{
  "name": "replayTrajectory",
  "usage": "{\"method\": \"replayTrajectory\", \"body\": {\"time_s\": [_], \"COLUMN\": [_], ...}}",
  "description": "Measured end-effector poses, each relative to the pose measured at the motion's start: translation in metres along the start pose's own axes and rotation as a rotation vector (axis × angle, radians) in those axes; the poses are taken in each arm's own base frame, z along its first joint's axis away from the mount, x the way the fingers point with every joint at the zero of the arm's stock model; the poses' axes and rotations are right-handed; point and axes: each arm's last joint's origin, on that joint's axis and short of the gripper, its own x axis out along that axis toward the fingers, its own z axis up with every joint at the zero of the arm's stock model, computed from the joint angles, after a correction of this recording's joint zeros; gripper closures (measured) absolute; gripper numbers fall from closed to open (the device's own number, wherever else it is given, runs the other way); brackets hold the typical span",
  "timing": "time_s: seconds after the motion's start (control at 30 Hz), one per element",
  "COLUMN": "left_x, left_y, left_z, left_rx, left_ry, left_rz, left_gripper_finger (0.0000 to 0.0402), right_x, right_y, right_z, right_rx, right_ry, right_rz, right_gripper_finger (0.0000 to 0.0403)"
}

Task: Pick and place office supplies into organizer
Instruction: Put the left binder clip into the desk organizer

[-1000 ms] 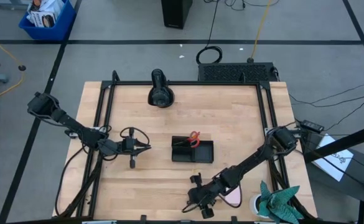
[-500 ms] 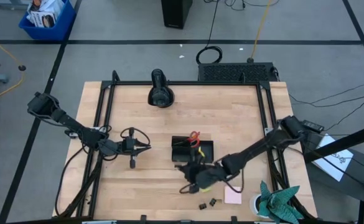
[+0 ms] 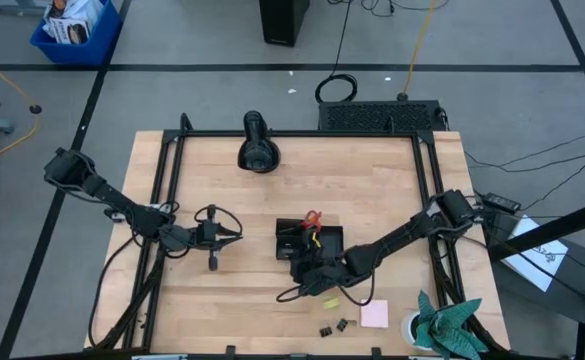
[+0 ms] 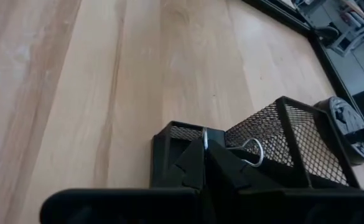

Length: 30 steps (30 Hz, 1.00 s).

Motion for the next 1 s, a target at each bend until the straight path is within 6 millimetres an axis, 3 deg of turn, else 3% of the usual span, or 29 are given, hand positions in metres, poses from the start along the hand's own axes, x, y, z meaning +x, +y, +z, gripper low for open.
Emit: {"method": "replayTrajectory", "body": {"time_s": [1.0], "left_x": [0.000], "left_y": [0.001], "left_z": [0.000], "left_rx": [0.029], "left_ry": [-0.001], "left_rz": [0.029], "left_gripper_finger": [0.0364], "right_x": [0.005], "right_y": [0.000], "right_z": [-0.020], "right_rx": [-0.008], "right_ry": [0.163], "right_rz": [0.064], "right_gripper_finger": [0.0403]}}
